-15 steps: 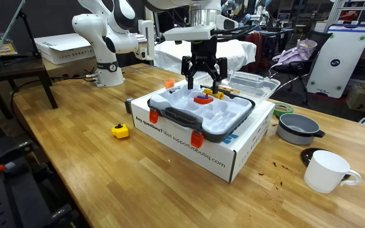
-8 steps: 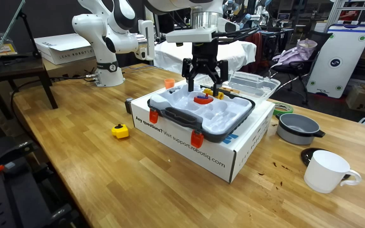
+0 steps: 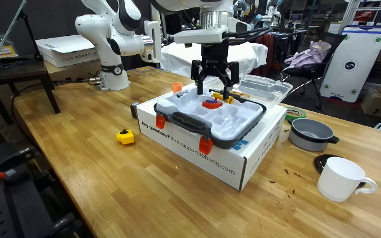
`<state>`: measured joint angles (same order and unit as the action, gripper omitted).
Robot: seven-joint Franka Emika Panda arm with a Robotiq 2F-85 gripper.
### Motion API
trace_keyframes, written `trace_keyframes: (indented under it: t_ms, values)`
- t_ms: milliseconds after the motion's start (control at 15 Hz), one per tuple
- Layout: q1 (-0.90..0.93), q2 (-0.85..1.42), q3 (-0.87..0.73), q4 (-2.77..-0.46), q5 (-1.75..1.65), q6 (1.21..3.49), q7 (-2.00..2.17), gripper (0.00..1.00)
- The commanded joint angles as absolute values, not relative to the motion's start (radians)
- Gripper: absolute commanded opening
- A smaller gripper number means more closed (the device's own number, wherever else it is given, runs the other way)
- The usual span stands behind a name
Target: Take the measuring tape toy out of the toolbox and put it on the table
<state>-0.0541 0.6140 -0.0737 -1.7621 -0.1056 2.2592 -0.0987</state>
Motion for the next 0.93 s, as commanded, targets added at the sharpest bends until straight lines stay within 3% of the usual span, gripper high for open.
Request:
trace_keyframes:
  t_ms: [0, 333, 400, 467, 533, 600, 867]
  values:
    - [-0.067, 0.631, -0.062, -1.732, -0.098, 2.22, -0.104, 1.0]
    - [-0.063, 0.641, -0.058, -1.721, -0.1, 2.215, -0.105, 1.0]
    - [-0.063, 0.644, -0.058, -1.718, -0.101, 2.214, -0.105, 0.93]
    - [-0.064, 0.647, -0.057, -1.714, -0.1, 2.214, -0.105, 0.76]
    - [-0.064, 0.652, -0.058, -1.71, -0.1, 2.213, -0.103, 0.69]
    - [-0.064, 0.655, -0.058, -1.707, -0.098, 2.21, -0.102, 0.68]
    - [-0.066, 0.657, -0.058, -1.702, -0.098, 2.199, -0.103, 0.39]
